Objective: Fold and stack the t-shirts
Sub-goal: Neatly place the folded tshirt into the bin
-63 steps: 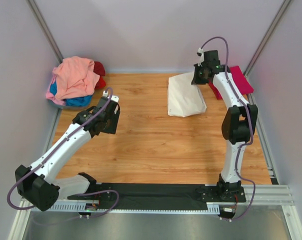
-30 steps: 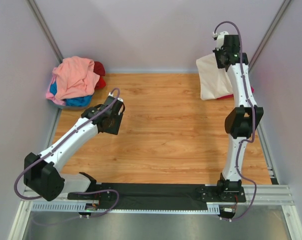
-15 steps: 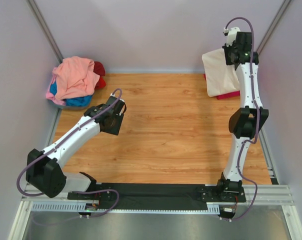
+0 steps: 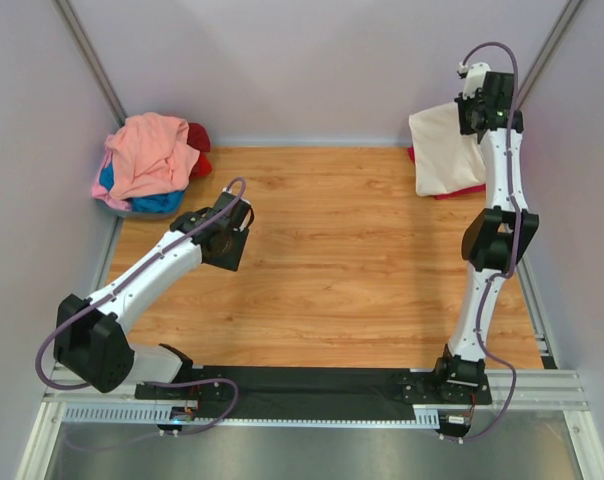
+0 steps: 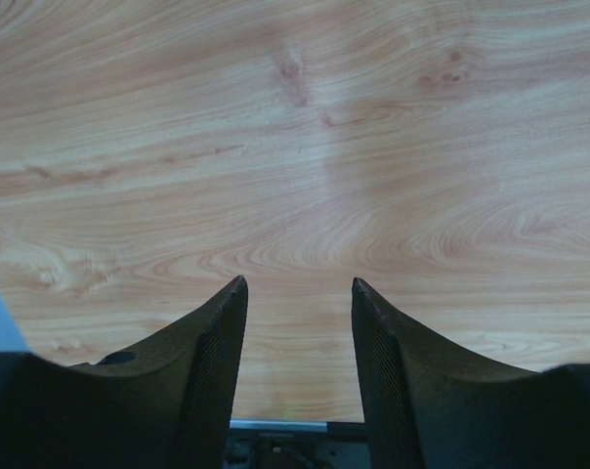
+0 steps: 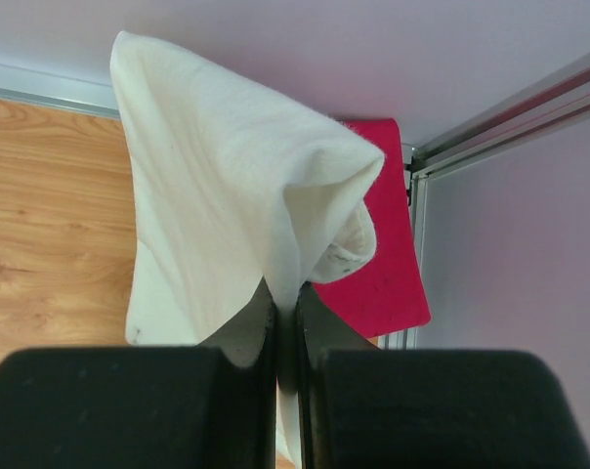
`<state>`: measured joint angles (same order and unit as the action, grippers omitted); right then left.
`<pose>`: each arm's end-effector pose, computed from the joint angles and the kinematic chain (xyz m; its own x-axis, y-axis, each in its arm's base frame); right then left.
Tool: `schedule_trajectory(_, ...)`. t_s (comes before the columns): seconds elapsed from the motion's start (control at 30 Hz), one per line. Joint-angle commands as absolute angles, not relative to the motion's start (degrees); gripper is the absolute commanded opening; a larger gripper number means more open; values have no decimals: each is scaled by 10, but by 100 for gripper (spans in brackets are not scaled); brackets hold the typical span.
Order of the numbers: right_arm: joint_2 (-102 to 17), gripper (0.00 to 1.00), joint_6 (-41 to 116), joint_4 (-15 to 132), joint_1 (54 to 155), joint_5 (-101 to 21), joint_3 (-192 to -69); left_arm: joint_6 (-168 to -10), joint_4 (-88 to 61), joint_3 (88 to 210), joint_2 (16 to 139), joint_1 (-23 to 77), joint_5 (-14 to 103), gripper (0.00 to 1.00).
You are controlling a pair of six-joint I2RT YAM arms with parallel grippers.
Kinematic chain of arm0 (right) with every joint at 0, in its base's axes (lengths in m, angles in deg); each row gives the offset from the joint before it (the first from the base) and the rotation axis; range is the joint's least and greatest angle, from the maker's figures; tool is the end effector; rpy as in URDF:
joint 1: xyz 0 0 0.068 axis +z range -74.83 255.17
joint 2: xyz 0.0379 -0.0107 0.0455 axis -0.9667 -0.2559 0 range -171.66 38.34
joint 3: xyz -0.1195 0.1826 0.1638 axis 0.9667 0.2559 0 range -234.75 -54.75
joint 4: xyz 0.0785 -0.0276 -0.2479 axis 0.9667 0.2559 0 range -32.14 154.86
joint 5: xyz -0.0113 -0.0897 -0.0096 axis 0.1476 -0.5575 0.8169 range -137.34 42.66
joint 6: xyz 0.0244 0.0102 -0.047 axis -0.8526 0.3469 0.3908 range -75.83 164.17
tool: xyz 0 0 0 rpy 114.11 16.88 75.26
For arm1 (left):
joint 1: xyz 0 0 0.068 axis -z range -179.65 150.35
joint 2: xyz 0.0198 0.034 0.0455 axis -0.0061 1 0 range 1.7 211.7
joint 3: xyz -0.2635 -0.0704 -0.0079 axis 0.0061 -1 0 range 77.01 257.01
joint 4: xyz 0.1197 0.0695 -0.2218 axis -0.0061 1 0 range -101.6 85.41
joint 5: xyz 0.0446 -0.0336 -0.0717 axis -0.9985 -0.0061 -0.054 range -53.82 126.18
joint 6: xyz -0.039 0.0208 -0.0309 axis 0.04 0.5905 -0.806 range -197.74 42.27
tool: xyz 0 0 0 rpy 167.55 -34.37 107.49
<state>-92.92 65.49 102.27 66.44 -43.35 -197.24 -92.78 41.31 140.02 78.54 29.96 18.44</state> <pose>0.5089 -0.0756 0.3587 -0.5379 -0.2843 -0.7936 -0.1091 0.9570 -0.2688 0.2268 -0.1164 0.2711 -0.8664 0.2080 -0.4541 0.1462 0.9749 0.1677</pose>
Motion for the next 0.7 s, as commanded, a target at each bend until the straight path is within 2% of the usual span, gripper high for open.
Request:
schedule_trajectory(0.0,-950,0,667,960,656,-429,-2006,-916,410,1409,787,299,196,54)
schedule_trajectory(0.3,-992,0,703,853,649,-501,-2000,-917,410,1409,788,300,197,54)
schedule_trajectory(0.5,-1045,0,670,675,620,-525,-1961,-917,413,1411,789,300,196,54)
schedule_trajectory(0.53,-1074,4,663,635,618,-532,-1962,-917,413,1412,789,300,195,54)
schedule_trajectory(0.57,-1090,20,655,617,616,-550,-1967,-917,414,1413,788,300,192,54)
schedule_trajectory(0.6,-1105,99,636,602,615,-593,-1976,-918,415,1413,787,300,190,54)
schedule_trajectory(0.67,-1131,100,624,559,613,-620,-1975,-918,418,1413,786,300,186,54)
